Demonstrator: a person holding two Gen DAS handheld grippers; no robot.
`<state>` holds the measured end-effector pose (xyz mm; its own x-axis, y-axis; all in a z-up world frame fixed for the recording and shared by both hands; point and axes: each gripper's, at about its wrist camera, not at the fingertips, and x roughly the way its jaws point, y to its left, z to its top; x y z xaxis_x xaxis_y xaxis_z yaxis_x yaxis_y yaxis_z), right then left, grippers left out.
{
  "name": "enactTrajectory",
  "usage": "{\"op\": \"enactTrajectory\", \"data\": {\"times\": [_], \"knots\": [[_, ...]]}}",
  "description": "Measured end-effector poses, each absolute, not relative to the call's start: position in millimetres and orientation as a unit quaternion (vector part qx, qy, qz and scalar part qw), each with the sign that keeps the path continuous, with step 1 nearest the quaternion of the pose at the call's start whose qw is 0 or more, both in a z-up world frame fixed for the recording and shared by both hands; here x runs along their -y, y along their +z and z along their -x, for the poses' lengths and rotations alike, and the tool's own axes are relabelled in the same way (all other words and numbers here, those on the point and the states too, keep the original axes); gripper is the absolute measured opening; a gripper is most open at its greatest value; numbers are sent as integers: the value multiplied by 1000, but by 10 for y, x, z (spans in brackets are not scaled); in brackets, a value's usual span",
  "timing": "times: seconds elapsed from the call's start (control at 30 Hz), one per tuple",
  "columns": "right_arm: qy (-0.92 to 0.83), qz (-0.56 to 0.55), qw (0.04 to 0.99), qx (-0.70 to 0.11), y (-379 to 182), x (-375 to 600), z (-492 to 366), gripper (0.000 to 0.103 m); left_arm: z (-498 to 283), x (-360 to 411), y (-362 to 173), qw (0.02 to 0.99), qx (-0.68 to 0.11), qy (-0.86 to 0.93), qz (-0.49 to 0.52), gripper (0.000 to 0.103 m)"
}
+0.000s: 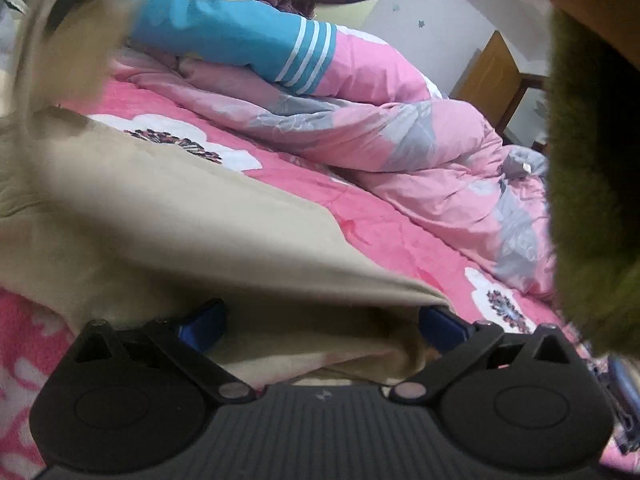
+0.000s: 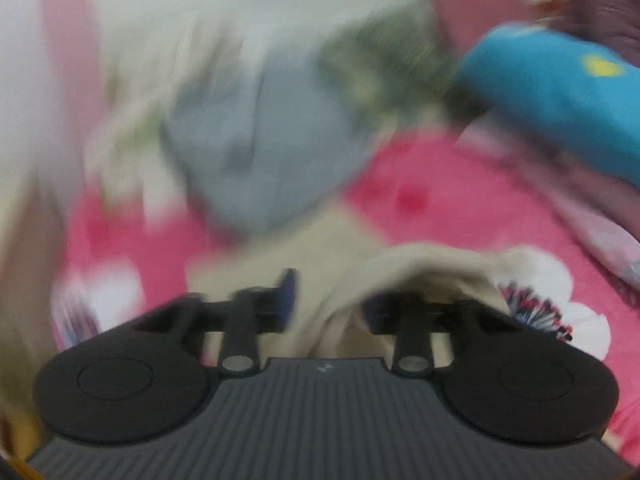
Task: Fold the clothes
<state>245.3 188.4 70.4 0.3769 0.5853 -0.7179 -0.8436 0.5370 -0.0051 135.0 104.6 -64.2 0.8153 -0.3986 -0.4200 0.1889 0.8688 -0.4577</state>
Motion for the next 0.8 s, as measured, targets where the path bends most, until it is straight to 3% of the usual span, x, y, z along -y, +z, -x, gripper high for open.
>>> {"op": "enactTrajectory", "data": {"times": [0.07,0.13,0.23,0.57,0.7,0.77,0.8], "knots": [[451,247,787,-340,580,-2039,-2307,50,-1345,-1034,-633,932,-260,-157,199,103],[460,251,789,-320,627,-1983,-2208,67,-1349,-1046,-636,931,-260,-157,201,103],[463,212,814,-279,855,-1692,-2138,84,-1348,-1051,-647,931,-260,-157,201,103],[339,13,900,-273,1233,319,-2087,88,-1373,-1057,-663,932,-260,-157,200,103],[238,-171,892,-345,720,1354,-2195,89,-1368,-1052,-666,933,-260,-155,197,103],[201,-258,863,-385,352,1752,-2257,84,-1365,-1057,-665,932,-259,-155,198,103],[191,-291,846,-403,148,1864,-2281,77,-1360,-1059,-666,932,-259,-156,199,103]]}}
